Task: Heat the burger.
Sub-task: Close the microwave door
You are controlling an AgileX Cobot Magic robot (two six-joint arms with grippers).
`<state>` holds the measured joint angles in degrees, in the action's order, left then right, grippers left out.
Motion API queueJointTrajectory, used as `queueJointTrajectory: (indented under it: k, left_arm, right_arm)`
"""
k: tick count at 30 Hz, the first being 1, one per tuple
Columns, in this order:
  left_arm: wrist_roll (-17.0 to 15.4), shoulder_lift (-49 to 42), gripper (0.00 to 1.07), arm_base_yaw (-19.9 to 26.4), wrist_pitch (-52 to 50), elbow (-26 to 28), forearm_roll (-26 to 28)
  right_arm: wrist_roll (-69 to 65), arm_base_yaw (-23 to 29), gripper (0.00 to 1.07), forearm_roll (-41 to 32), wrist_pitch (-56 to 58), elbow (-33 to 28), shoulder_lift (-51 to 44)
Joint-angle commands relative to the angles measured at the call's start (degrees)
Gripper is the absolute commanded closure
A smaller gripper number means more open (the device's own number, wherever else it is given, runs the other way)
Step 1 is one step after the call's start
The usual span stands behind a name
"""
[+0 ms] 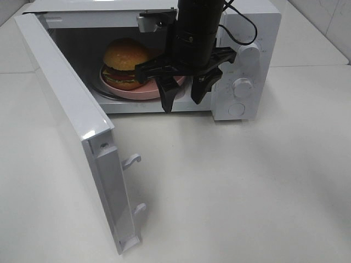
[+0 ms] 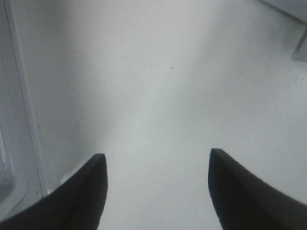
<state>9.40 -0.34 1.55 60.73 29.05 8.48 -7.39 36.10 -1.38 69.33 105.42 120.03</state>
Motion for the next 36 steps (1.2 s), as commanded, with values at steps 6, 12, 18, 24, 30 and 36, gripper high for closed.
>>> queueJointTrajectory:
  k: [6,12,18,24,30,36]
  left_arm:
    - [-0.1,-1.0,1.06,0.1,-0.8,0.0,0.4]
    - [-0.1,-1.0,1.06,0.1,-0.8,0.0,0.4]
    - [-0.1,-1.0,1.06,0.1,-0.8,0.0,0.4]
    - [-0.1,-1.0,1.06,0.1,-0.8,0.0,0.4]
    - [-0.1,-1.0,1.06,0.1,-0.8,0.0,0.4]
    - [-0.1,-1.0,1.06,0.1,-0.8,0.0,0.4]
  right_arm:
    - [-1.9,-3.8,0.49,0.2,2.2,-0.6,-4.3]
    - [-2.2,-10.3,0.49,-2.8,2.1,-2.3,-9.6]
    - [-2.1,-15.6,0.49,-1.4,2.1,-7.0,-14.7]
    - [-2.1,-22.3,0.49,0.6,2.1,-11.6,-19.5]
    - [-2.1,-27.4,0.49,0.7,2.1,-16.9,-23.7]
    - [-2.1,-28.2,0.50,2.2,2.1,-23.7,-28.9]
